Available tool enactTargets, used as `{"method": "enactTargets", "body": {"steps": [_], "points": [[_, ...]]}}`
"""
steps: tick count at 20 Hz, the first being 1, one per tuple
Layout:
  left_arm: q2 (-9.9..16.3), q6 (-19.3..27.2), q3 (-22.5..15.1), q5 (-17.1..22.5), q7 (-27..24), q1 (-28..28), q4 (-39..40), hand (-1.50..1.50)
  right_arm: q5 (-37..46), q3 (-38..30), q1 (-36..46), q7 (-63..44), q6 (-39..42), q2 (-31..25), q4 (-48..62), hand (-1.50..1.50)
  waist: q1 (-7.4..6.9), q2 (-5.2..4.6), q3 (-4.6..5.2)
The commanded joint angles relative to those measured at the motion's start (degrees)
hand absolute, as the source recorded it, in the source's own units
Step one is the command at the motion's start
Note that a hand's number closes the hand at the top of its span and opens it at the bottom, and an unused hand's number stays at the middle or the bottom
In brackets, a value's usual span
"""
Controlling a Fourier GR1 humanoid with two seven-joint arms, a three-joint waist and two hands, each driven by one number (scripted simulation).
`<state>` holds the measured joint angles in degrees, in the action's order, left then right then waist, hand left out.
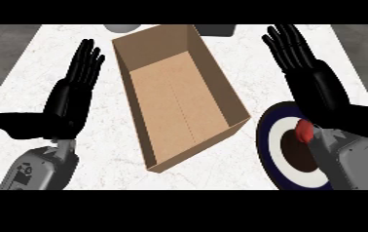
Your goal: Pick the bell pepper from the plate and place it in the cardboard box
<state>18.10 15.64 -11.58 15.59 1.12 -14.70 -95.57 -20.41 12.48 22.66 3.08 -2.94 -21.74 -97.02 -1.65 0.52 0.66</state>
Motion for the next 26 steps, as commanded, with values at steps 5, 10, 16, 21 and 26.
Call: {"method": "enactTargets", "body": {"steps": [5, 10, 16, 21, 26], "points": [[8.74, 1.81, 2.57, -7.21, 1.74, 9.97, 7.41, 0.00, 6.15, -18.84, -4.94, 8.92, -17.08, -2.25, 3.69, -1.50, 3.56, -0.77, -0.91], [8.09, 2.63, 1.13, -7.96, 2.91, 13.44, 8.45, 0.00, 13.97, -27.96, -12.39, 5.13, -37.21, -0.58, 14.29, -1.50, 4.47, -1.14, -0.85], [7.61, 2.30, -0.06, -10.77, 5.55, 11.22, 8.83, 0.00, 16.31, -27.99, -21.81, 19.39, -41.48, 8.17, 12.59, -1.50, 2.39, -0.54, -0.70], [8.02, 2.68, 0.06, -10.97, 4.68, 14.80, 5.17, 0.00, 28.87, -20.49, -29.57, 3.75, -40.61, -2.31, 13.37, -1.50, 1.86, -0.45, -0.44], [7.66, 1.87, -0.16, -11.41, 3.38, 14.44, 7.64, 0.00, 33.86, -14.44, -34.62, -12.64, -28.91, -12.44, 9.51, -1.50, 2.11, -0.66, -0.21]]}}
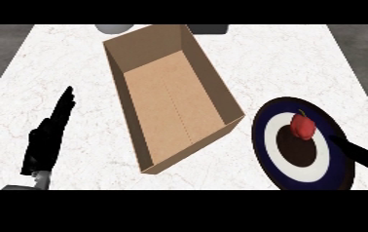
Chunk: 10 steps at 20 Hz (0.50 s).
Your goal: Pick the bell pepper from the plate and place it in the cardboard box
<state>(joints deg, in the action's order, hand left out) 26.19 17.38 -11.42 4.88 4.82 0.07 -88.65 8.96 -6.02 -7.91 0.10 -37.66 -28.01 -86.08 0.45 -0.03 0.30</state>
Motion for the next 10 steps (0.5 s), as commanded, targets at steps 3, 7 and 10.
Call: {"method": "enactTargets", "body": {"steps": [3, 7, 10], "points": [[0.65, -0.65, 0.22, -0.50, 1.20, -1.64, -0.31, 0.00, 6.22, 8.68, -5.36, -19.16, 12.91, -9.52, -5.03, -1.50, -0.44, -0.08, 0.12], [-0.25, -0.98, -0.51, -0.92, 0.68, -0.89, -0.65, 0.00, 6.77, 12.47, 0.41, -35.00, 21.35, -12.60, -11.12, -1.50, -1.35, -0.03, -0.06], [-0.50, -1.50, 0.79, -0.44, 1.42, -1.15, 0.53, 0.00, 8.58, 15.20, 0.03, -44.92, 24.01, -12.32, -19.24, -1.50, -0.45, 0.13, -0.13]]}}
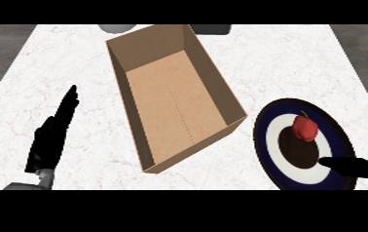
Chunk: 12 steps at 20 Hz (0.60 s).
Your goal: Pick the bell pepper from the plate and place it in the cardboard box
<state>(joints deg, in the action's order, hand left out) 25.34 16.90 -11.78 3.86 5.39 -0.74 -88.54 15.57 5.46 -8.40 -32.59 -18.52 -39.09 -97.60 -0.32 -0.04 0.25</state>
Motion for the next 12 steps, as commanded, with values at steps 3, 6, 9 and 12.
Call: {"method": "enactTargets", "body": {"steps": [3, 6, 9, 12], "points": [[-2.67, 0.73, -0.99, -2.06, 0.94, 0.72, -1.91, 0.00, 6.05, 6.31, 7.82, -19.94, 5.78, 2.87, -4.66, -1.50, -0.23, 0.04, -0.20], [-1.72, -2.27, 3.27, -1.17, -2.73, 1.58, 1.74, 0.00, 8.49, 4.45, 8.49, -19.63, 6.43, 5.59, -0.77, -1.50, 0.12, 0.03, -0.23], [-4.75, -1.57, 1.84, -4.02, -0.52, -1.54, 3.11, 0.00, 12.78, 6.67, 10.45, -24.42, 7.13, 9.34, -2.96, -1.50, 0.32, 0.03, -0.22], [-3.51, -3.38, 3.99, -3.75, -1.47, 2.89, -0.61, 0.00, 11.60, 3.16, 11.57, -21.76, 10.70, 9.27, 2.71, -1.50, -0.01, 0.06, -0.25]]}}
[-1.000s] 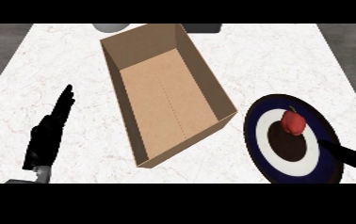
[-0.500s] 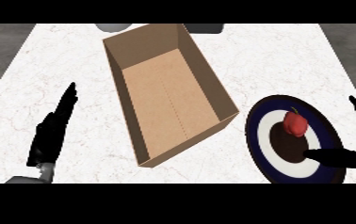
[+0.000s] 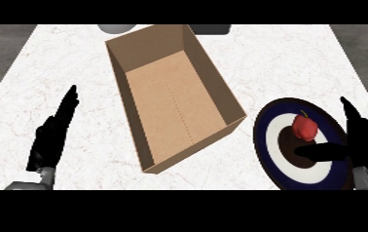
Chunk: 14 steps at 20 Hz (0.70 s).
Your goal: Pick the bell pepper from the plate and place it in the cardboard box
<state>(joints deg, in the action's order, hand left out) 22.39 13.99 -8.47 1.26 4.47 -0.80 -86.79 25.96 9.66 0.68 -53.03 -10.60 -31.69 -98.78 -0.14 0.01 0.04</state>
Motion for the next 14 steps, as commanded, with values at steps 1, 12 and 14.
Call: {"method": "enactTargets", "body": {"steps": [1, 12, 14], "points": [[-0.25, -1.74, 1.85, -1.38, 0.68, 2.12, -2.74, 0.00, 1.10, -2.34, -2.57, -1.09, 3.29, 1.71, -1.46, -1.50, 0.15, 0.06, -0.03], [-5.43, -4.04, 4.93, -6.06, 1.67, -2.46, 0.35, 0.00, 7.23, -6.03, 2.05, 4.99, 4.86, 9.42, 8.02, -1.50, 0.18, -0.01, -0.04], [-6.63, -4.33, 4.38, -6.87, -0.61, 1.31, 0.25, 0.00, 7.56, -6.64, -1.79, 7.92, 4.32, 9.89, 7.10, -1.50, 0.21, 0.01, -0.04]]}}
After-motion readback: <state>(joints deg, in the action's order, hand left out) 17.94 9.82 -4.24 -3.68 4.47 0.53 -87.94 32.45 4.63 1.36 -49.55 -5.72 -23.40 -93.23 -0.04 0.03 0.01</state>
